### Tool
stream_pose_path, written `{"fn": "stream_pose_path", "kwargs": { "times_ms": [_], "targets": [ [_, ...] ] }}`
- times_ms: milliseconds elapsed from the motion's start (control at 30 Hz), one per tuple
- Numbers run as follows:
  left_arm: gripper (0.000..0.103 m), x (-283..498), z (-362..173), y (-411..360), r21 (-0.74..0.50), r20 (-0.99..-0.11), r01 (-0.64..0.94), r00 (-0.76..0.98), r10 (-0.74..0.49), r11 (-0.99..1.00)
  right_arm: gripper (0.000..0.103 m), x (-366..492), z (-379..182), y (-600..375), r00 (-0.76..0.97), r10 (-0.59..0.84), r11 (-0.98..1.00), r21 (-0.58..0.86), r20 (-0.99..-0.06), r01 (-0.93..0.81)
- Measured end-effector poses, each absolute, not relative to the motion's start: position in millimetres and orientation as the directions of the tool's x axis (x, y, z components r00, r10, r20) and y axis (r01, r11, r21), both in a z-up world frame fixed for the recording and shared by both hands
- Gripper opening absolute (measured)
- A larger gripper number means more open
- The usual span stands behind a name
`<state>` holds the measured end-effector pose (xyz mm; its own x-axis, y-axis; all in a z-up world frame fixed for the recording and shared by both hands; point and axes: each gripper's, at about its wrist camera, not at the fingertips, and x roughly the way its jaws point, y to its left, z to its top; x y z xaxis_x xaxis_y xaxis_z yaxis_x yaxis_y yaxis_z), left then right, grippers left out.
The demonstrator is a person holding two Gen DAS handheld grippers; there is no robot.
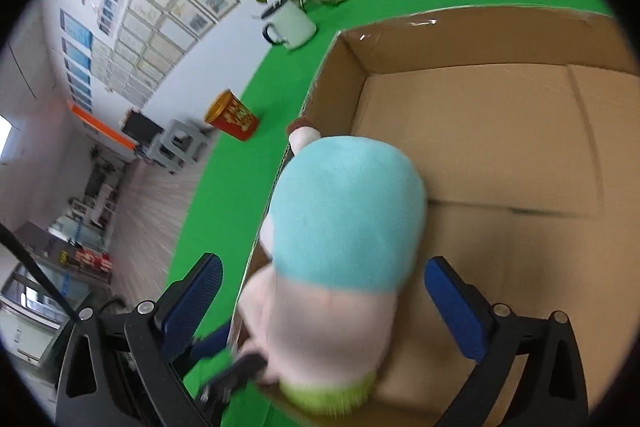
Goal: Organize objects
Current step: 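Lower the plush toy into the box and open the right gripper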
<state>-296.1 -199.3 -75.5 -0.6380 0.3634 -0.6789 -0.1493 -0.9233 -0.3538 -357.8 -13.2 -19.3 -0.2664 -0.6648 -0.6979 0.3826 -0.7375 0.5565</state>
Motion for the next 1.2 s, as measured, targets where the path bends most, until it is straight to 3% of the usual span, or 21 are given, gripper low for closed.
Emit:
{"fn": "stream_pose_path", "kwargs": {
  "times_ms": [100,167,367,533,633,667,700,800,967,1000,1033,1067,1100,1133,1200],
  "targets": [
    [0.035,-296,-76,-199,-0.34,-0.684,-0.141,-0.641,0.348,-0.93,0.101,-328,-8,39,-0.39,-0.616,-0.786,0.505,-0.684,0.357],
    [0.028,-294,-76,-198,-0.316,-0.696,-0.138,-0.638,0.328,-0.939,0.101,-305,-6,84,-0.494,-0.511,-0.86,0.412,-0.703,0.302],
    [0.025,-288,-75,-197,-0.309,-0.702,-0.115,-0.642,0.308,-0.944,0.101,-289,-32,203,-0.581,-0.124,-0.992,0.12,-0.804,0.046],
    [0.025,-280,-72,-191,-0.276,-0.702,-0.101,-0.658,0.273,-0.956,0.097,-302,-52,230,-0.557,-0.122,-0.992,0.118,-0.821,0.044],
    [0.025,-281,-72,-191,-0.266,-0.71,-0.09,-0.655,0.258,-0.96,0.069,-309,-54,225,-0.554,-0.129,-0.992,0.114,-0.823,0.062],
    [0.025,-281,-71,-190,-0.26,-0.714,-0.088,-0.653,0.253,-0.962,0.052,-311,-54,223,-0.554,-0.121,-0.993,0.104,-0.824,0.062],
    [0.025,-280,-70,-189,-0.246,-0.718,-0.09,-0.652,0.244,-0.965,0.042,-313,-55,222,-0.55,-0.137,-0.99,0.119,-0.824,0.068],
    [0.025,-277,-68,-187,-0.219,-0.716,-0.098,-0.66,0.229,-0.971,0.029,-302,-51,228,-0.556,-0.114,-0.993,0.088,-0.823,0.074],
    [0.032,-253,-51,-181,-0.117,-0.708,-0.057,-0.695,0.123,-0.992,0.029,-288,-42,237,-0.587,-0.079,-0.997,0.056,-0.806,0.058],
    [0.033,-246,-46,-179,-0.104,-0.702,-0.056,-0.703,0.113,-0.993,0.036,-280,-34,235,-0.614,-0.065,-0.998,0.036,-0.786,0.059],
    [0.045,-238,-41,-177,-0.096,-0.693,-0.057,-0.713,0.107,-0.994,0.046,-267,-23,234,-0.651,-0.077,-0.996,0.036,-0.755,0.076],
    [0.069,-224,-33,-173,-0.09,-0.672,-0.056,-0.733,0.102,-0.994,0.077,-252,-14,233,-0.687,-0.102,-0.994,0.051,-0.719,0.094],
    [0.082,-214,-28,-169,-0.088,-0.656,-0.054,-0.749,0.099,-0.995,0.094,-238,-6,232,-0.717,-0.122,-0.992,0.065,-0.686,0.107],
    [0.097,-204,-24,-167,-0.09,-0.634,-0.056,-0.767,0.1,-0.994,0.094,-223,1,230,-0.744,-0.145,-0.989,0.079,-0.653,0.123],
    [0.102,-180,-16,-155,-0.103,-0.596,-0.089,-0.792,0.133,-0.991,0.101,-199,9,226,-0.761,-0.195,-0.981,0.11,-0.619,0.162]
  ]
}}
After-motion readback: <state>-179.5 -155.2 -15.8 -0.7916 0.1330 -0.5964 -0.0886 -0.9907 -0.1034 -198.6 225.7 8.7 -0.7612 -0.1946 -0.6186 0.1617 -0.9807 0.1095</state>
